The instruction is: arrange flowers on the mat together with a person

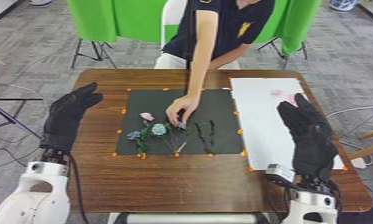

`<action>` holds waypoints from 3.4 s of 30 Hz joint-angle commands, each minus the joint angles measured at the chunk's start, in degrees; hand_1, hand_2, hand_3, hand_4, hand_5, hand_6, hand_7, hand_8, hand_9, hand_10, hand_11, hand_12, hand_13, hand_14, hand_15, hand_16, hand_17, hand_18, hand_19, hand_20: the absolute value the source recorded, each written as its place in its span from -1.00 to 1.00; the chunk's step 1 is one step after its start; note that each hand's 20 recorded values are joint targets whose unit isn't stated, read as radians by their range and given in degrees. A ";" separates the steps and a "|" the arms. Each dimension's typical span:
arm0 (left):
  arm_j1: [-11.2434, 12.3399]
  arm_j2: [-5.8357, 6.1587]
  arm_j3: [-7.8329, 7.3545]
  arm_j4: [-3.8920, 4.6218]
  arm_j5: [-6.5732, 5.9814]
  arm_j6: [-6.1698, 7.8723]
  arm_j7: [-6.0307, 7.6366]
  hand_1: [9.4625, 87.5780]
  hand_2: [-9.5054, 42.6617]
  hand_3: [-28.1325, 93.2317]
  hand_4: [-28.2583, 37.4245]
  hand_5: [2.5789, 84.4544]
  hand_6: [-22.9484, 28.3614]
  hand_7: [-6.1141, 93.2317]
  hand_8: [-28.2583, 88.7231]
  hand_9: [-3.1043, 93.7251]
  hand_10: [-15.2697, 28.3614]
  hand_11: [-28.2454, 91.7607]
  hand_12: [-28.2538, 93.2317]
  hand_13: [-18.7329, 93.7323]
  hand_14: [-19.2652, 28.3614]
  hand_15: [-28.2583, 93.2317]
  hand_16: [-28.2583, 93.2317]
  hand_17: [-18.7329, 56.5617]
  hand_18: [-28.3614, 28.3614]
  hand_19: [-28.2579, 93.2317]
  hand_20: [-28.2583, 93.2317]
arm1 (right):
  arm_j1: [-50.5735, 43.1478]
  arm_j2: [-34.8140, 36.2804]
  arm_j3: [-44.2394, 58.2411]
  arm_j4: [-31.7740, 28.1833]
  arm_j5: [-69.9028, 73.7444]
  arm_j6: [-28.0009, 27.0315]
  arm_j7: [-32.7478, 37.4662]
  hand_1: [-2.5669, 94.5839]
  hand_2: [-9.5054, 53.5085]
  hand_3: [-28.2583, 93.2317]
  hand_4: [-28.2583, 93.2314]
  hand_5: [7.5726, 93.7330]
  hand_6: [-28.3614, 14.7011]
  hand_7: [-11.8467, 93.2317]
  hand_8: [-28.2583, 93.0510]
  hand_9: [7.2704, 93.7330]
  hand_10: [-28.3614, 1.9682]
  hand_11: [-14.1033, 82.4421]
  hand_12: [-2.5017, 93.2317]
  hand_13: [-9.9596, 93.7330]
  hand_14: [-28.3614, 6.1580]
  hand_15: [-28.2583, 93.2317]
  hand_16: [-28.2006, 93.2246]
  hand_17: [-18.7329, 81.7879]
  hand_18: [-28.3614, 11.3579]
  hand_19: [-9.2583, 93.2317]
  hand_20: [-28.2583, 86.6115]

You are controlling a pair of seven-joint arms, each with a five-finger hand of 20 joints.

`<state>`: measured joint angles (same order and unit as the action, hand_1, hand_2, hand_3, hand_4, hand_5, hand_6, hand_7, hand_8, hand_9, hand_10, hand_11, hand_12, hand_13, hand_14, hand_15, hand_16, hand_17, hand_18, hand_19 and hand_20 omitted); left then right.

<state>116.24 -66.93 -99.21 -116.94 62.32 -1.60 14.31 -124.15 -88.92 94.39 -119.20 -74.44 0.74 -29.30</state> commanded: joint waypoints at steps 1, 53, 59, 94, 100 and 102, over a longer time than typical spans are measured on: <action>-0.50 1.22 -0.51 0.35 -0.39 0.08 -0.54 -0.62 -0.50 0.50 -0.88 0.09 0.07 -0.67 -0.61 -0.01 0.34 -0.19 -0.27 -0.09 0.52 -0.30 -0.45 -0.44 0.43 -0.45 -0.29 | -0.97 -0.21 -0.52 0.36 -1.07 0.48 -0.78 -0.76 -0.74 0.87 -0.84 -0.17 0.36 -0.45 -0.74 0.00 -0.02 -0.58 -0.73 -0.08 0.05 -0.32 -0.40 -0.15 -0.09 -0.80 0.03; 4.06 -0.25 -2.19 -2.60 -0.21 3.47 -2.81 -0.62 -0.47 0.49 -0.90 0.08 0.07 -0.67 -0.61 -0.01 0.33 -0.19 -0.27 -0.09 0.52 -0.30 -0.45 -0.47 0.47 -0.43 -0.29 | 46.40 29.24 -5.31 26.90 -68.87 -24.68 52.59 -0.18 -1.00 0.02 -0.98 0.03 0.10 -0.59 -0.65 0.71 -0.16 -0.42 -0.63 1.00 0.41 0.24 -0.25 0.80 0.13 1.00 -0.24; 4.66 -0.38 -2.23 -3.16 -0.04 5.08 -3.53 -0.61 -0.46 0.48 -0.90 0.08 0.07 -0.67 -0.61 -0.01 0.34 -0.19 -0.27 -0.10 0.53 -0.30 -0.45 -0.47 0.46 -0.43 -0.29 | 51.17 27.58 -7.73 34.41 -73.28 -25.89 51.75 -0.22 -1.00 0.13 -1.00 0.04 0.12 -0.57 -0.65 0.73 -0.12 -0.41 -0.63 1.00 0.43 0.27 -0.27 0.82 0.15 1.00 -0.24; 4.17 -1.01 -2.96 -2.99 -0.36 4.60 -3.63 -0.61 -0.43 0.47 -0.89 0.08 0.08 -0.67 -0.61 -0.01 0.34 -0.19 -0.27 -0.10 0.53 -0.29 -0.45 -0.47 0.44 -0.43 -0.29 | 51.95 26.93 -12.78 42.27 -77.60 -11.99 48.75 0.51 -1.00 0.17 -0.88 0.72 0.21 -0.42 -0.41 1.00 0.11 -0.18 -0.54 1.00 0.60 0.50 -0.31 0.92 0.16 0.99 -0.02; 4.50 -2.11 -3.99 -3.37 0.30 3.72 -4.06 -0.61 -0.43 0.47 -0.89 0.08 0.07 -0.67 -0.61 -0.01 0.34 -0.19 -0.27 -0.10 0.53 -0.29 -0.45 -0.47 0.44 -0.43 -0.29 | 51.52 33.12 -14.24 32.26 -71.80 -12.51 50.87 0.49 -1.00 0.23 -0.89 0.75 0.20 -0.42 -0.40 1.00 0.09 -0.16 -0.56 1.00 0.63 0.51 -0.31 0.92 0.15 1.00 -0.01; 5.08 -0.99 -3.67 -3.52 -0.44 4.73 -3.66 -0.61 -0.43 0.47 -0.90 0.08 0.08 -0.67 -0.61 -0.01 0.34 -0.19 -0.27 -0.10 0.53 -0.29 -0.45 -0.47 0.44 -0.43 -0.29 | 51.33 34.95 -14.70 27.87 -69.96 -12.60 50.75 0.49 -1.00 0.24 -0.89 0.75 0.19 -0.42 -0.40 1.00 0.10 -0.15 -0.56 1.00 0.63 0.51 -0.31 0.92 0.14 1.00 -0.01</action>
<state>120.10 -67.79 -102.06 -120.07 62.10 2.67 10.91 -73.42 -60.97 80.45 -80.02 -147.63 -11.78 20.46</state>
